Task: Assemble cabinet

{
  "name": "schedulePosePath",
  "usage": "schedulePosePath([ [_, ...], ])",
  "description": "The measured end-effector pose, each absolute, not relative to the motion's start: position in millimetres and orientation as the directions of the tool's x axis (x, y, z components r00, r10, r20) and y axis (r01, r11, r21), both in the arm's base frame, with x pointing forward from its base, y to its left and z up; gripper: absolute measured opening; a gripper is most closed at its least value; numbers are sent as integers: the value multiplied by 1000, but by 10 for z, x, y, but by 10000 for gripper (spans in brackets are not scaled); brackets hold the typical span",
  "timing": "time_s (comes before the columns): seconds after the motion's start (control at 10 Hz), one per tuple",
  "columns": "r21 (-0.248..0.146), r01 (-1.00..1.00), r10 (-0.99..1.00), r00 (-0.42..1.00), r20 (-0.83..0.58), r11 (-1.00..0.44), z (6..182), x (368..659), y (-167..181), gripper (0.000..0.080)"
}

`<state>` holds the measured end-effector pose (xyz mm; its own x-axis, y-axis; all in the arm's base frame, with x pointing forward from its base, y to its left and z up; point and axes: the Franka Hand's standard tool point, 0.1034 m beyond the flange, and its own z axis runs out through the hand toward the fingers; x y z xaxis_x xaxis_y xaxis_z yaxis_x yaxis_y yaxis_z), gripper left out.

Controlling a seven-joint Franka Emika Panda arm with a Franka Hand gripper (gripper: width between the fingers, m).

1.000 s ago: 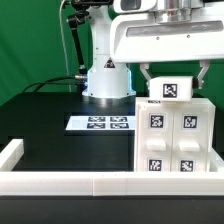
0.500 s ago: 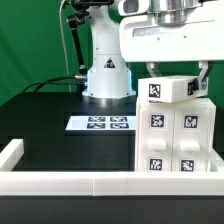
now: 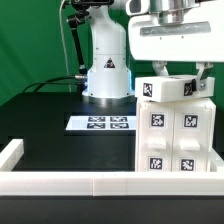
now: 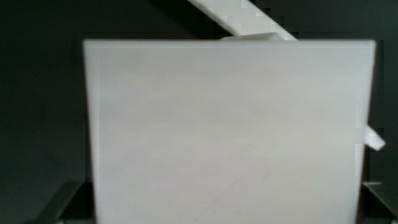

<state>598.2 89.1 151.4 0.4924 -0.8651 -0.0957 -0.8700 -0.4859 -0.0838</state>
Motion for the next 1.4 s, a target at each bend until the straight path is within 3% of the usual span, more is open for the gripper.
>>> schedulePosePath([
  [0.3,-77,-929,-922,370,-118,-363,1514,5981,921,563],
  [0.4,-92,-966,-960,250,-128,-240,1510,5997,930,563],
  [0.6,-85,-995,-985,73,-159,-60,1506,5998,959,563],
  [1.1,-25,-948,-932,-308,-190,318,1518,6021,976,563],
  [1.4,-10,-920,-901,-382,-205,392,1530,6038,981,563],
])
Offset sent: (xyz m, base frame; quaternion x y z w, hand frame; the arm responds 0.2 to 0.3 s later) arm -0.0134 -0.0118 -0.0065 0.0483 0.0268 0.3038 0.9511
